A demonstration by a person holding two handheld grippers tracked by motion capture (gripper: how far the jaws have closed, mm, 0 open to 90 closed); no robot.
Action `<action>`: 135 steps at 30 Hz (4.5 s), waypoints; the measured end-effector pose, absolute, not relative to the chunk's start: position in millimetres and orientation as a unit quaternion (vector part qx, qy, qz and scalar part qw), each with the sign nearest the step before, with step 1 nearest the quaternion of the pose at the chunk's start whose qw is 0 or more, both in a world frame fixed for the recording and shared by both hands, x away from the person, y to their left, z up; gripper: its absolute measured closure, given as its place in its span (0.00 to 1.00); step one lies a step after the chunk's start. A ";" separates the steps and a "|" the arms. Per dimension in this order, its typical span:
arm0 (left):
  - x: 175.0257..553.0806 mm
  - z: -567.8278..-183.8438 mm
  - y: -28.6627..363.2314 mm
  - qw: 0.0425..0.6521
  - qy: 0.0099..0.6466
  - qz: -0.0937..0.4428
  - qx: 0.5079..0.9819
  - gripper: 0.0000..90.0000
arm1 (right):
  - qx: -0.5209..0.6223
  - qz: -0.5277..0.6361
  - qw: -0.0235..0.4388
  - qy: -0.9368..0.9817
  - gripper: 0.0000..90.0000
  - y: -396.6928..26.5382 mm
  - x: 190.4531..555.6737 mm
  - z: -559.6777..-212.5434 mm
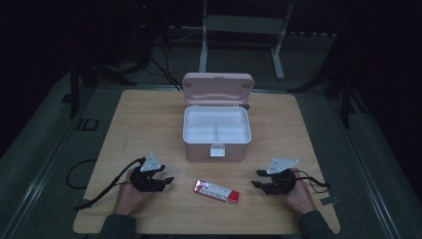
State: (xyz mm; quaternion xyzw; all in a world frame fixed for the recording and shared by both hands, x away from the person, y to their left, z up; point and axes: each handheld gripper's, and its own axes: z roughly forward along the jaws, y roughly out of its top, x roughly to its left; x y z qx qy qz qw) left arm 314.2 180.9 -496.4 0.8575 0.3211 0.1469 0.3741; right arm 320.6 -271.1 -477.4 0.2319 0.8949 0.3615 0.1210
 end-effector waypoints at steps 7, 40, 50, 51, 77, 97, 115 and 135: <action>312.0 -494.5 182.0 0.371 0.320 0.157 0.858 0.46 | 0.236 0.367 0.128 0.891 0.53 -270.3 317.3 -470.0; 310.8 -494.7 184.7 0.363 0.321 0.164 0.859 0.47 | 0.107 0.257 0.077 0.957 0.52 -122.1 302.7 -466.1; 312.0 -494.7 185.8 0.363 0.322 0.164 0.859 0.47 | 0.143 0.245 0.085 0.955 0.57 -164.4 313.5 -465.5; 311.9 -494.6 186.0 0.364 0.322 0.163 0.858 0.47 | 0.154 0.245 0.091 0.953 0.57 -176.7 315.6 -464.3; 313.7 -491.6 187.1 0.376 0.327 0.156 0.853 0.45 | 0.305 0.265 0.140 0.904 0.50 -329.9 317.7 -458.8; 345.0 -421.7 184.7 0.439 0.327 0.158 0.822 0.48 | 0.272 0.347 0.175 0.880 0.58 -265.8 370.9 -390.6; 401.8 -380.8 138.6 0.429 0.351 0.170 0.815 0.47 | 0.298 0.393 0.181 0.851 0.51 -239.3 410.1 -363.6; 420.9 -400.9 127.6 0.415 0.363 0.114 0.826 0.42 | 0.325 0.389 0.130 0.852 0.46 -229.0 426.7 -387.0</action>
